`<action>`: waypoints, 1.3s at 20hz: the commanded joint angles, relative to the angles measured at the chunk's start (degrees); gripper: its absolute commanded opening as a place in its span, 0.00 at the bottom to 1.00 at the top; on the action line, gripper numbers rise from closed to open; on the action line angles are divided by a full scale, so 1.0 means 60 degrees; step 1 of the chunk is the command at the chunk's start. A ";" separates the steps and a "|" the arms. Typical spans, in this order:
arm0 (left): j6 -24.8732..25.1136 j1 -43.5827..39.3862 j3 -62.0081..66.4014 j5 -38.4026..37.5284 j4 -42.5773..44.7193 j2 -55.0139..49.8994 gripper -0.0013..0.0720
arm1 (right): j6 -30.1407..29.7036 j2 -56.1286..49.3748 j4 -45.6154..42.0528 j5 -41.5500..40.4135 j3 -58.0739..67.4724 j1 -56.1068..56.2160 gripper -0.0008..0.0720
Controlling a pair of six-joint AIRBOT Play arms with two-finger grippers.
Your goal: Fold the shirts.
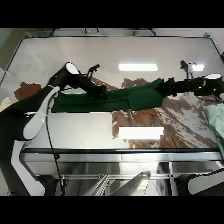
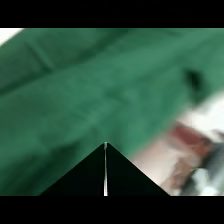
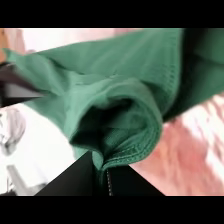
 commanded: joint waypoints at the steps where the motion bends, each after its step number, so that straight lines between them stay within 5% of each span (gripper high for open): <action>1: -0.0736 -0.1155 0.1308 -0.0346 0.1082 -0.1031 0.02 | 0.0219 0.0798 -0.0226 0.1559 0.0175 -0.0834 0.04; 6: -0.0918 -0.2240 0.3428 -0.1129 0.0583 -0.1563 0.03 | 0.0506 0.1851 -0.0244 0.2229 0.0175 -0.1927 0.04; 11: -0.0259 -0.0925 0.2379 -0.2000 0.0146 0.1894 0.03 | 0.1348 0.2812 -0.0211 0.1836 0.0175 -0.0998 0.04; 16: -0.0182 0.1854 -0.1290 -0.1836 0.0146 0.6546 0.04 | 0.1807 0.2663 -0.0240 -0.1665 0.0182 0.3581 0.04; 21: 0.0135 0.3825 -0.5056 -0.1002 0.0106 1.0010 0.04 | 0.2539 0.0208 0.0058 -0.5406 0.1417 0.7537 0.04; 22: 0.0131 0.4113 -0.5683 -0.0776 0.0084 1.0517 0.04 | 0.2233 -0.0444 0.0576 -0.5431 0.1945 0.8032 0.18; 23: 0.0131 0.4357 -0.6142 -0.0681 0.0069 1.0903 0.04 | 0.1694 -0.1002 0.1224 -0.5155 0.2484 0.8426 0.66; 24: 0.0127 0.4594 -0.6532 -0.0703 0.0062 1.1267 0.04 | 0.1239 -0.1282 0.1734 -0.4532 0.2903 0.8597 0.85; 26: 0.0182 0.5020 -0.7180 -0.0645 -0.0361 1.1992 0.04 | 0.0845 -0.1067 0.1880 -0.3209 0.3300 0.8295 0.65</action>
